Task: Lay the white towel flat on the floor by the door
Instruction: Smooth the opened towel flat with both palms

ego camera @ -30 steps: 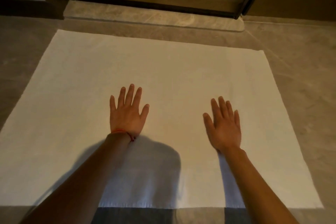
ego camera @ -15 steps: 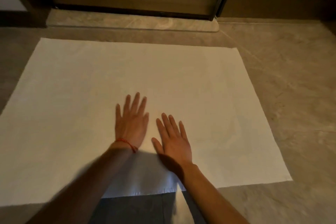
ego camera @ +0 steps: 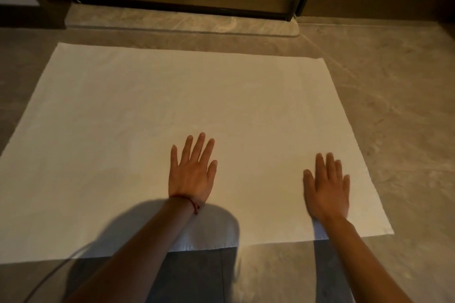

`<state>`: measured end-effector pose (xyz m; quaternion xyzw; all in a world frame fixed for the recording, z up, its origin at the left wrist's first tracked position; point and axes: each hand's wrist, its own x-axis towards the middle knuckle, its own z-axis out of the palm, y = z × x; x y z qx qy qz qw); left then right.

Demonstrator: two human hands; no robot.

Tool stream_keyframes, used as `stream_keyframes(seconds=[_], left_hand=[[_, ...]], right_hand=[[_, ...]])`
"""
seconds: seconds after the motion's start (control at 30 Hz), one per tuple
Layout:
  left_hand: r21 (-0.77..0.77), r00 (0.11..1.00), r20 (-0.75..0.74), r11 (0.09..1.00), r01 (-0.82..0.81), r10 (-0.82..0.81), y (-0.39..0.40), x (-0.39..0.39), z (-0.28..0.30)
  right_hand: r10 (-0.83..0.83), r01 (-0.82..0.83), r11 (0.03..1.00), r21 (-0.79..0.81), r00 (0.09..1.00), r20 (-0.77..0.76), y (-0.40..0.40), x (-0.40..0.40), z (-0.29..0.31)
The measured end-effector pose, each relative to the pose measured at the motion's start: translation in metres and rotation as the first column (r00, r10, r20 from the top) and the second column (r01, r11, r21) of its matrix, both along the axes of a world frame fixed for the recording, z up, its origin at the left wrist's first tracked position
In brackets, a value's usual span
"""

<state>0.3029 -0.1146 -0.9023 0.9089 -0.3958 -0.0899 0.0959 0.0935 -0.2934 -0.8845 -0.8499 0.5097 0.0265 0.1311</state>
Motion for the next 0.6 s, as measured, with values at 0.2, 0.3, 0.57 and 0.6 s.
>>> stream_keyframes(seconds=[0.2, 0.3, 0.57, 0.6], left_hand=[[0.086, 1.000, 0.000, 0.996, 0.002, -0.002, -0.001, -0.005, 0.004], [0.085, 0.999, -0.011, 0.996, -0.030, 0.031, 0.000, -0.013, 0.006], [0.050, 0.994, -0.061, 0.994, 0.096, -0.093, 0.038, -0.055, 0.001], [0.035, 0.995, -0.046, 0.996, 0.086, -0.085, 0.044, -0.049, -0.001]], right_hand=[[0.329, -0.324, 0.944, -0.052, 0.933, 0.144, 0.062, 0.071, 0.000], [0.440, -0.441, 0.897, -0.019, 0.892, 0.106, 0.084, 0.086, -0.009], [0.451, -0.451, 0.892, -0.021, 0.890, 0.067, 0.083, 0.085, -0.014], [0.450, -0.450, 0.893, -0.017, 0.890, 0.068, 0.083, 0.084, -0.013]])
